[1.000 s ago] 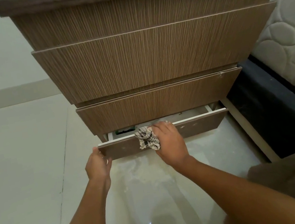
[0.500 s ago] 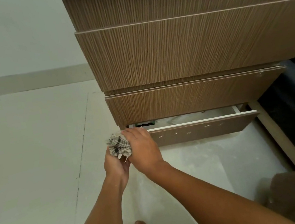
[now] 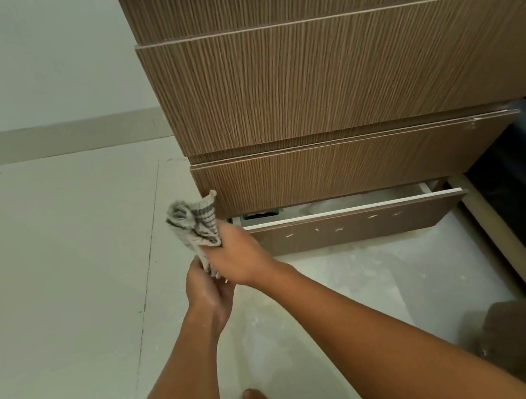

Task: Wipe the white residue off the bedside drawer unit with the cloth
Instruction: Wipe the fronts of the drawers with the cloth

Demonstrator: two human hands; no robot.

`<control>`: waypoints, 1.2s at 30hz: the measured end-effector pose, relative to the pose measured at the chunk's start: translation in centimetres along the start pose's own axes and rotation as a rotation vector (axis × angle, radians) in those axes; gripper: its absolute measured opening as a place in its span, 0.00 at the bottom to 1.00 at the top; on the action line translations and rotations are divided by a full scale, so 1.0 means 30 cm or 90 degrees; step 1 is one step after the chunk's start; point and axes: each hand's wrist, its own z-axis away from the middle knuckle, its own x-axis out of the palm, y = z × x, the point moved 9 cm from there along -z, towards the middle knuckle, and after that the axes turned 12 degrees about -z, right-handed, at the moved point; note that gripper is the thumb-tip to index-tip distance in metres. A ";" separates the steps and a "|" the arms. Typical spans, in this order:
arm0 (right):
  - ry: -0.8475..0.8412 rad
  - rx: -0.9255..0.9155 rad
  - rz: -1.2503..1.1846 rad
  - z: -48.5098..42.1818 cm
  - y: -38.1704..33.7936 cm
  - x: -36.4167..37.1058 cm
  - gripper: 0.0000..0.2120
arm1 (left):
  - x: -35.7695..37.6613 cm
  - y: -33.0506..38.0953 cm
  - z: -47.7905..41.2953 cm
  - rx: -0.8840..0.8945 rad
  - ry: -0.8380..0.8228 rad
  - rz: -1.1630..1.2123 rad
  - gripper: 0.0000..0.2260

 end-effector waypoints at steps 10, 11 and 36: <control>0.312 0.085 -0.362 0.236 0.309 -0.339 0.06 | 0.027 0.036 0.006 -0.005 0.084 -0.155 0.14; 0.348 0.097 -0.366 0.253 0.342 -0.369 0.06 | 0.027 0.037 0.006 -0.006 0.097 -0.158 0.15; 0.933 0.144 -0.244 0.514 0.531 -1.083 0.13 | 0.031 0.089 -0.051 -0.013 0.158 -0.229 0.18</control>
